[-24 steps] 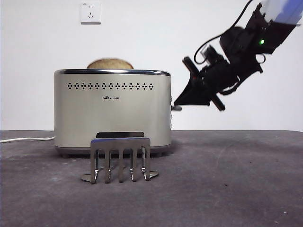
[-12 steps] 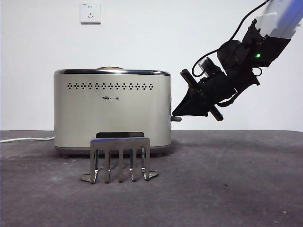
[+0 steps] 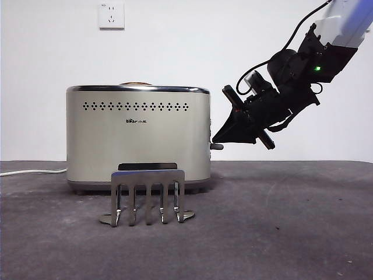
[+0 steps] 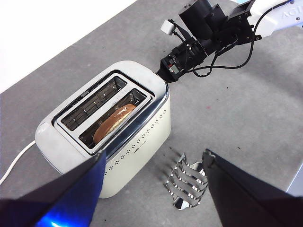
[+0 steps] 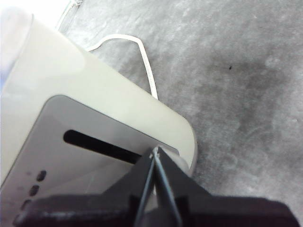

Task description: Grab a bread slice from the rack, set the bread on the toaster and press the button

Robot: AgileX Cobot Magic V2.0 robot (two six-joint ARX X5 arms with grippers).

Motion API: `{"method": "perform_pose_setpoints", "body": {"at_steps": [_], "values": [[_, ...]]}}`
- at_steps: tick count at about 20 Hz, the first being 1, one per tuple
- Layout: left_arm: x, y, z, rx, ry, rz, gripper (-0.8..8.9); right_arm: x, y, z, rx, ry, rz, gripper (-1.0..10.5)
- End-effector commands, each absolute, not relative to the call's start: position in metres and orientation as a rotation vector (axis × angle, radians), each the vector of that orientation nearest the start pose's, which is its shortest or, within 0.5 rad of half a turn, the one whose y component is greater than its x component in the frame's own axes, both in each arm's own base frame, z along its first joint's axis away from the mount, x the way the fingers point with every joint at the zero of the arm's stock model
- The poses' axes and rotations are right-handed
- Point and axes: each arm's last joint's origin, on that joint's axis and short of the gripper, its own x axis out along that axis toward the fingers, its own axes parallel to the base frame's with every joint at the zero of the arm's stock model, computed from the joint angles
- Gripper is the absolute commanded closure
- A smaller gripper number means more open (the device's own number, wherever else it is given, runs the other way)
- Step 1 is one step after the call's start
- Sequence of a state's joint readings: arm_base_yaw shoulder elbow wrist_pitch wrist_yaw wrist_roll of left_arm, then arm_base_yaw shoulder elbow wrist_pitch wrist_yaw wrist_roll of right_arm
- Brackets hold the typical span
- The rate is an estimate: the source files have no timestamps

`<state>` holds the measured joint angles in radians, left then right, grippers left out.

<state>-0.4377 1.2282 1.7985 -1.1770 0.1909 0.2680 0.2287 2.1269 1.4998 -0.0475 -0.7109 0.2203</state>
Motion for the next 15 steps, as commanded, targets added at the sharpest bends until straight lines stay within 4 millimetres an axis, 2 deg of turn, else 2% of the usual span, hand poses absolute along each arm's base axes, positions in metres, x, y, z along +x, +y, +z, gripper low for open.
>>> {"method": "perform_pose_setpoints", "body": {"at_steps": [1,4,8,11,15], "values": [[0.164,-0.083,0.479,0.32,0.531,-0.689,4.67,0.44,0.12,0.158,0.368,0.87,0.779,9.6],[0.164,-0.083,0.479,0.321,0.531,-0.689,4.67,0.434,0.118,0.198,0.351,0.781,0.795,9.6],[0.164,-0.083,0.479,0.321,0.534,-0.689,4.68,0.404,0.11,0.275,0.319,0.652,0.821,9.6],[0.164,-0.083,0.479,0.322,0.54,-0.689,4.68,0.363,0.101,0.33,0.276,0.609,0.837,9.6],[0.163,-0.082,0.477,0.324,0.566,-0.691,4.68,0.295,0.086,0.376,0.208,0.665,0.854,9.6]]}}
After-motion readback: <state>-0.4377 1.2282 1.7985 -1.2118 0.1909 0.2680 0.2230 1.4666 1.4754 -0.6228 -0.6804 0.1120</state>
